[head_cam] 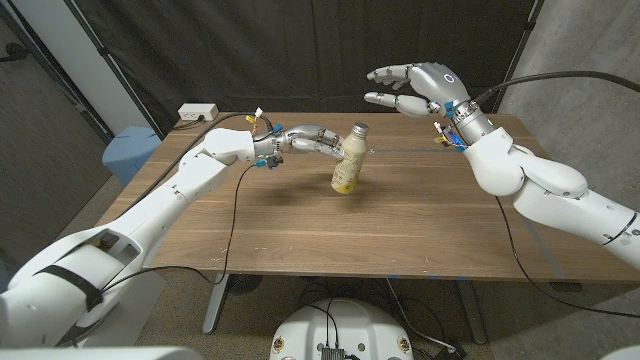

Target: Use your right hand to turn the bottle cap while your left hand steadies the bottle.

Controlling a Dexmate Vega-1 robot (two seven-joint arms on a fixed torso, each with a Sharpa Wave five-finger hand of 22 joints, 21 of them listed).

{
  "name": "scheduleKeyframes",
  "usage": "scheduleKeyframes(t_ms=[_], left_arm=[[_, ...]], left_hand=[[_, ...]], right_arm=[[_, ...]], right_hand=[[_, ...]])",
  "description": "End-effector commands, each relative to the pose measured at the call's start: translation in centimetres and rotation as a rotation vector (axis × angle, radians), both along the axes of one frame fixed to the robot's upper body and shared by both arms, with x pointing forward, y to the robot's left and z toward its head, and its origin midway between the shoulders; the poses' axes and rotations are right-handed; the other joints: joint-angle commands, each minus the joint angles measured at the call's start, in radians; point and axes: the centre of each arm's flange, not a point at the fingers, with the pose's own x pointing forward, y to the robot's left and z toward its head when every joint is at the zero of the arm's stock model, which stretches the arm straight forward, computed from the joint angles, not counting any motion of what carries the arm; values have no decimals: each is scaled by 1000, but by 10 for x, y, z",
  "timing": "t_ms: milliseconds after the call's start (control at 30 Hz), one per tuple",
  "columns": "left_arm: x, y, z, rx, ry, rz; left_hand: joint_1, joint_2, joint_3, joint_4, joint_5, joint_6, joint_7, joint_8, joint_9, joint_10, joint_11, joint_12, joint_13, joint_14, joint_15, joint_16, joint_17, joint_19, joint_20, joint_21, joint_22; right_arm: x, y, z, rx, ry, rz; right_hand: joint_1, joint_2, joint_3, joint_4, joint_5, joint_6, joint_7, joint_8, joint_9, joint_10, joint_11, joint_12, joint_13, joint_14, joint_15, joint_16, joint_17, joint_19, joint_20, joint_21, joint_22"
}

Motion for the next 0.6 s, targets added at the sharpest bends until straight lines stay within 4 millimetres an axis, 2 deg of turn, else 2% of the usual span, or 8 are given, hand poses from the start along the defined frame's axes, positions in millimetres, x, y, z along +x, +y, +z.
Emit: scheduleKeyframes(t_ms=[33, 400, 467, 567, 600], left_arm=[[-11, 18, -8, -142, -87, 159], [-1, 29, -33, -221, -74, 263], [2, 30, -39, -230, -68, 282], [8, 31, -48, -233, -54, 306], [9, 31, -51, -234, -54, 318]], left_hand=[[-11, 0, 21, 26, 4, 6, -12, 7, 4, 0, -13, 5, 4, -20, -10, -9, 2, -30, -3, -11, 1], [-21, -4, 18, 31, 4, -26, -26, -5, 3, -31, -22, -5, 3, -67, -10, -15, 2, -58, 0, -22, 1], [-22, -5, 17, 31, 4, -38, -29, -9, 3, -39, -23, -7, 3, -74, -12, -16, 2, -65, -1, -25, 1], [-29, -11, 13, 33, 5, -68, -38, -17, 3, -68, -26, -12, 3, -118, -9, -21, 1, -84, 0, -32, 2], [-37, -13, 9, 37, 5, -81, -43, -19, 3, -86, -34, -14, 2, -140, -2, -21, 1, -100, 9, -38, 2]], right_arm=[[28, -27, -26, 324, 179, 142], [41, -32, -55, 408, 116, 176], [43, -33, -59, 407, 116, 173], [45, -33, -64, 405, 116, 158], [46, -34, -66, 410, 117, 159]], right_hand=[[-15, -1, 0, 5, 2, -8, 15, 1, 0, -21, 7, -5, 0, -52, -12, -4, -1, -55, 18, -27, 1], [-38, 4, -2, 12, 1, -16, 16, 2, -1, -34, 10, -3, 0, -118, -9, -3, -3, -149, 34, -73, 0], [-40, 4, -2, 12, 2, -15, 13, 3, -1, -36, 10, -3, 0, -130, -8, -3, -3, -166, 29, -82, -1], [-42, 4, -2, 11, 3, -17, 10, 3, -1, -46, 13, -5, 0, -154, -9, -6, -5, -184, 31, -92, -1], [-43, 4, -2, 11, 3, -19, 9, 2, -2, -49, 14, -6, 0, -159, -11, -6, -5, -187, 31, -94, -1]])
